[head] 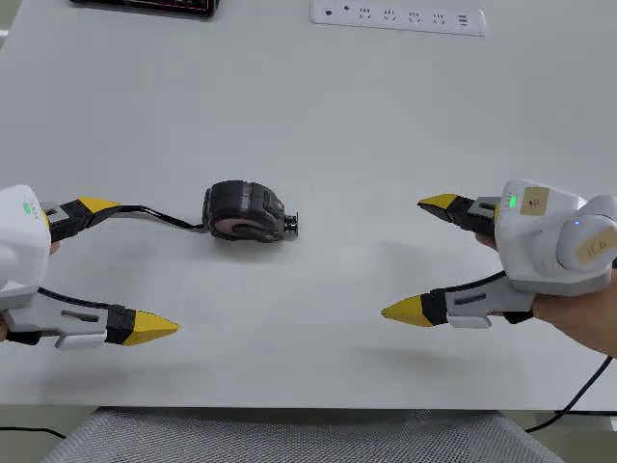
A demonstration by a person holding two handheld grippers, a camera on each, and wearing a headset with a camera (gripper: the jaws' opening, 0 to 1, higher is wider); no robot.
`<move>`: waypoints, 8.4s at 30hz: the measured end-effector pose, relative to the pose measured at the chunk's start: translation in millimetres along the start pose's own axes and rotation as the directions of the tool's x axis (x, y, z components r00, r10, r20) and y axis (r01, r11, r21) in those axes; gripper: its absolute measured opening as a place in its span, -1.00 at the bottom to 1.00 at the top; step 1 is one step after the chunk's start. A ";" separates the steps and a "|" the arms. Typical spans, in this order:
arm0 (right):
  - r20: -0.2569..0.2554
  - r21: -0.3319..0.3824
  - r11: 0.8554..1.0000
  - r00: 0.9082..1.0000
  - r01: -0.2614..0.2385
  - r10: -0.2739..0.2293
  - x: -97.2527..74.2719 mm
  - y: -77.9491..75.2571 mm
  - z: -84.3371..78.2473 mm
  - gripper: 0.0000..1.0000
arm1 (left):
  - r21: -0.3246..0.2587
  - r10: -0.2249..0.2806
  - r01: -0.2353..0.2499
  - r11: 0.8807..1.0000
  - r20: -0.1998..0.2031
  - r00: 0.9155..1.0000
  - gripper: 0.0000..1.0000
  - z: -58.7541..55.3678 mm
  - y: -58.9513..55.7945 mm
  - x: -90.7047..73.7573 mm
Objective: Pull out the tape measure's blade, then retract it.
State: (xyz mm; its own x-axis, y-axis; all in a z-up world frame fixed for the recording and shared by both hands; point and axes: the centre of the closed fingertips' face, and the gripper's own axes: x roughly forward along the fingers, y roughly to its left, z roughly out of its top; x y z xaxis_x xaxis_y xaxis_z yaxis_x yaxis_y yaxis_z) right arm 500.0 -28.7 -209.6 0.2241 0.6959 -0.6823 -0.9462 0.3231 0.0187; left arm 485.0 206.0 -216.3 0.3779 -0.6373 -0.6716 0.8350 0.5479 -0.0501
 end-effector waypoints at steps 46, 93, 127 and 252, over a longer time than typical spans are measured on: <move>-0.069 -0.100 0.989 0.992 -0.109 0.103 22.7 -21.6 6.5 0.48 | 0.158 -0.102 0.112 0.981 -0.069 0.992 0.56 39.5 24.1 44.5; -0.076 -0.114 0.971 0.976 -0.211 0.203 61.8 -21.3 14.8 0.22 | 0.170 -0.171 0.197 0.965 -0.155 0.973 -0.23 40.7 24.0 84.6; -0.047 -0.144 0.966 0.977 -0.215 0.210 80.6 -21.6 26.1 -0.05 | 0.197 -0.170 0.211 0.957 -0.208 0.963 -0.44 40.5 19.7 87.8; 0.046 -0.222 0.956 0.977 -0.192 0.207 94.4 -21.3 20.0 -0.82 | 0.249 -0.161 0.236 0.939 -0.286 0.945 -0.49 34.7 21.6 87.3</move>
State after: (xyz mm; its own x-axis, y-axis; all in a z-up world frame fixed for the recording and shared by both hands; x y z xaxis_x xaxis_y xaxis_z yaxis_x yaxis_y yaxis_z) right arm 545.9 43.0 -259.8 0.0339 0.7762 -0.6295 -0.9994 0.0327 -0.0136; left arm 549.9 143.4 -250.4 0.1082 -0.5355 -0.8376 0.9731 0.2295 -0.0210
